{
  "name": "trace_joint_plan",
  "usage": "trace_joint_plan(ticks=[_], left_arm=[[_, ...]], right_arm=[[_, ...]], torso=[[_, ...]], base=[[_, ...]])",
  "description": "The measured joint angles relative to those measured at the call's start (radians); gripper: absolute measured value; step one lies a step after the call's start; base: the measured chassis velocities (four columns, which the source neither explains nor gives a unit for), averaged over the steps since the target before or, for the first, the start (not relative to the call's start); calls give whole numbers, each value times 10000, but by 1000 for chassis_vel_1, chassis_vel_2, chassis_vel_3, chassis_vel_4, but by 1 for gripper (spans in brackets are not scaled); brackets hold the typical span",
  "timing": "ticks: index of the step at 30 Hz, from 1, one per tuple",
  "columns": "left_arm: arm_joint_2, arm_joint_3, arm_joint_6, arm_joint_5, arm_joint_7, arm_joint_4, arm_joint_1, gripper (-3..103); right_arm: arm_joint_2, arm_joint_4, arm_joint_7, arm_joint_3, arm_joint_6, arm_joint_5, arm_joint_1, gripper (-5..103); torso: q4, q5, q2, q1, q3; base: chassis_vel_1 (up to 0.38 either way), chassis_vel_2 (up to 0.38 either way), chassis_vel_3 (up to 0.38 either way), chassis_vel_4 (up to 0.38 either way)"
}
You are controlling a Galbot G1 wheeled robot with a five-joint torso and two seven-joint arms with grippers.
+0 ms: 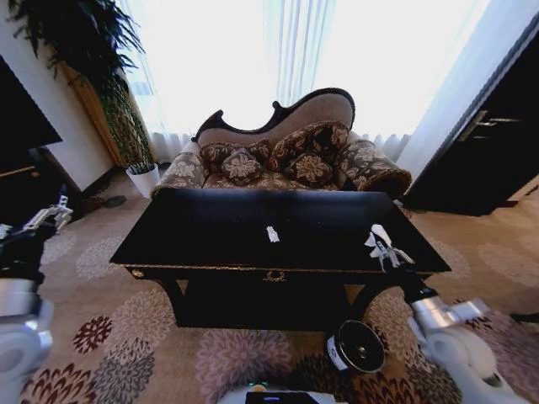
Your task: Move to the front of the table and place the trash on the table into the trash bin.
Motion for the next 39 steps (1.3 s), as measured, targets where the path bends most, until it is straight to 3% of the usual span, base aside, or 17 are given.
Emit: trace_joint_plan(ticks=[1, 5, 6, 9, 10, 14, 23, 31, 32, 33, 34, 35, 39], left_arm=[[0, 0, 0, 0, 0, 0, 0, 100], [-83, -107, 6, 134, -13, -80, 96, 100], [-83, -107, 6, 134, -13, -80, 96, 100], [15, -164, 25, 197, -9, -151, 97, 100], [15, -164, 25, 197, -9, -151, 97, 100], [40, -168, 34, 241, -7, -145, 98, 100], [11, -404, 49, 242, -5, -221, 245, 100], [-45, -913, 49, 89, -4, -414, 594, 100], [-58, -1056, 47, 64, -4, -481, 711, 100], [-76, -1284, 39, 8, -4, -593, 906, 100], [-79, -1372, 32, -7, -4, -612, 980, 100], [-79, -1372, 32, -7, -4, -612, 980, 100], [-32, -1658, 9, -55, -4, -568, 1148, 100]], right_arm=[[0, 0, 0, 0, 0, 0, 0, 1], [286, -1126, -1453, 52, 640, 230, 41, 1], [286, -1126, -1453, 52, 640, 230, 41, 1], [408, -2750, -2996, -2, 1377, 479, 41, 1], [408, -2750, -2996, -2, 1377, 479, 41, 1], [580, -4342, -4216, -211, 1696, 654, 111, 1], [878, -5562, -4972, -866, 1827, 873, 635, 1], [608, -7536, -4467, -1692, 2159, -687, 1435, 1], [581, -8086, -4005, -1991, 2255, -1033, 1709, 1], [531, -8930, -2885, -2319, 2349, -2397, 2197, 1], [515, -9211, -2384, -2365, 2293, -3208, 2333, 1], [515, -9211, -2384, -2365, 2293, -3208, 2333, 1], [447, -9984, -973, -2428, 1969, -5164, 2685, 1]], torso=[[0, 0, 0, 0, 0], [6, 1, 0, 0, 0], [6, 1, 0, 0, 0], [2, 3, 0, 0, 0], [2, 3, 0, 0, 0], [1, 4, 0, 0, 0], [3, -1, 0, 0, 0], [3, 1, 0, 0, 0], [3, 4, 0, 0, 0], [5, 3, 0, 0, 0], [4, 4, 0, 0, 0], [4, 4, 0, 0, 0], [4, -1, 0, 0, 0]], base=[[0, 0, 0, 0], [0, 0, 0, 0], [0, 0, 0, 0], [0, 0, 0, 0], [0, 0, 0, 0], [0, 0, 0, 0], [0, 0, 0, 0], [0, 0, 0, 0], [0, 0, 0, 0], [0, 0, 0, 0], [0, 0, 0, 0], [0, 0, 0, 0], [0, 0, 0, 0]])
